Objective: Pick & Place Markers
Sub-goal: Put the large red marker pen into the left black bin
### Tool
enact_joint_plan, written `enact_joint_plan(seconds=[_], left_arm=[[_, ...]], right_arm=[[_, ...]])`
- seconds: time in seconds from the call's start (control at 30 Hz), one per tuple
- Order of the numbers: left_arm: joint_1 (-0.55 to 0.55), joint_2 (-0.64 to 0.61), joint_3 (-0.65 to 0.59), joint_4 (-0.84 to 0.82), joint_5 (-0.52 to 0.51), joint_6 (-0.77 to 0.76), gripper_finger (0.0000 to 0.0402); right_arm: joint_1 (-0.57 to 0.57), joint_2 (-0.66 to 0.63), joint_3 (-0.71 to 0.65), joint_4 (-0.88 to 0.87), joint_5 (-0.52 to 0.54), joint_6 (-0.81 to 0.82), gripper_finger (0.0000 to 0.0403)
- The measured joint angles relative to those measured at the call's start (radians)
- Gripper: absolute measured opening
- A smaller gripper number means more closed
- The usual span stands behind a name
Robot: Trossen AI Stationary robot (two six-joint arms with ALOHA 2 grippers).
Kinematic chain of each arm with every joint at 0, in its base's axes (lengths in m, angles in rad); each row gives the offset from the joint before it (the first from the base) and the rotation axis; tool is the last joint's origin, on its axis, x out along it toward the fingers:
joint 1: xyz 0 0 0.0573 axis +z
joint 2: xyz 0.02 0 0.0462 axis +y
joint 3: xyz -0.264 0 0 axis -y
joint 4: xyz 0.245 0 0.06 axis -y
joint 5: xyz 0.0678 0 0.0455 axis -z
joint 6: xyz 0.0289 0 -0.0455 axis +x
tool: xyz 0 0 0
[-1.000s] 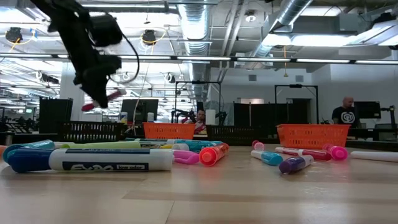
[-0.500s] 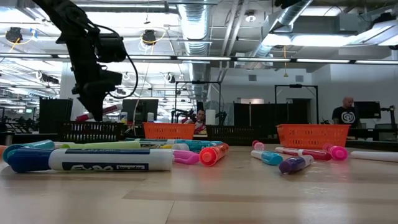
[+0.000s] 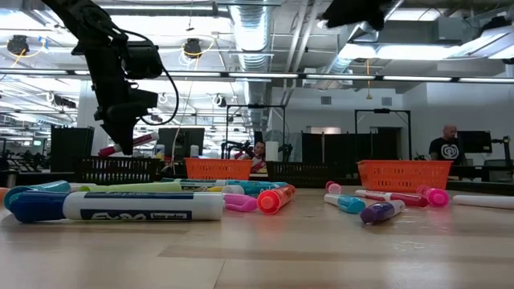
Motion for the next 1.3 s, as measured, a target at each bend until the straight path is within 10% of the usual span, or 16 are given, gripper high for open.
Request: enact_joint_plan(seconds=[0.4, 1.0, 1.3], left_arm=[[0.04, 0.011, 0.0, -0.002, 0.0, 0.022, 0.008], [0.04, 0.192, 0.0, -0.004, 0.018, 0.027, 0.0083], [0.04, 0.191, 0.0, -0.003, 0.018, 0.026, 0.0148]], right_arm=[[-0.083, -0.176, -0.334, 0.435, -0.199, -0.001, 0.0102], [-0.081, -0.246, -0.473, 0.51, -0.203, 0.06, 0.0102], [-0.089, -0.247, -0.473, 0.521, -0.218, 0.06, 0.0102]])
